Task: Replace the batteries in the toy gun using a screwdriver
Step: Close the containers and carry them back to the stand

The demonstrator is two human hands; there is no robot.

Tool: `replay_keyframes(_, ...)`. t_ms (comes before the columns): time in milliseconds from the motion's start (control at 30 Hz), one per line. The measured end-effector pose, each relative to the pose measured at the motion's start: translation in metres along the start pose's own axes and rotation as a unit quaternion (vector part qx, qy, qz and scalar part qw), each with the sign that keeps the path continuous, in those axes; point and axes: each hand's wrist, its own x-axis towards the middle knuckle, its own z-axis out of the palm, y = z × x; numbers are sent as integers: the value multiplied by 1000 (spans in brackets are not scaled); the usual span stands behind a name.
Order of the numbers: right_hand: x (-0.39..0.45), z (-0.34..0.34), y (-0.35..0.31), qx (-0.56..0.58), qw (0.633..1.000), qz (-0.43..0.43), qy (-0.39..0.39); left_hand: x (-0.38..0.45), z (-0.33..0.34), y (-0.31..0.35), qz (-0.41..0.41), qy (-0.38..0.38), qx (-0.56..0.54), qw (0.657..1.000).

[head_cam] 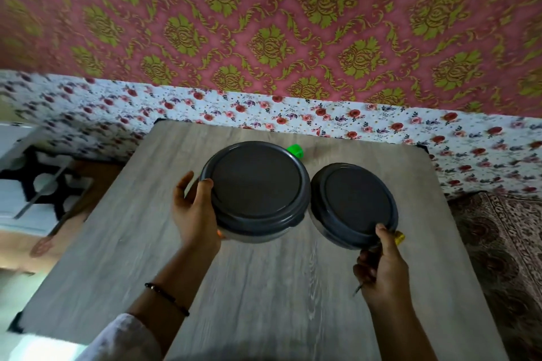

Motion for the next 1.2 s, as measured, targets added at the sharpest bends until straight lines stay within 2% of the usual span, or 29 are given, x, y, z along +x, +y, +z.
replay_keyframes(300, -14, 25, 11, -6, 1000, 4, 4, 21, -18, 20, 11, 14, -11, 1000)
replay_keyframes(500, -33, 63, 36, -26, 999, -7, -20, 54, -66, 36, 18, 34, -28, 999)
replay_keyframes(733, -74, 141, 108, -35, 996, -33, -73, 126, -169, 58, 41, 52, -35, 997)
replay_keyframes(967, -157, 238, 222, -7, 994, -48, -95, 204, -316, 105, 50, 37, -84, 995)
replay_keyframes(1200, -247, 309, 308, -41, 990, -5, -137, 249, -452, 174, 75, 103, -134, 983)
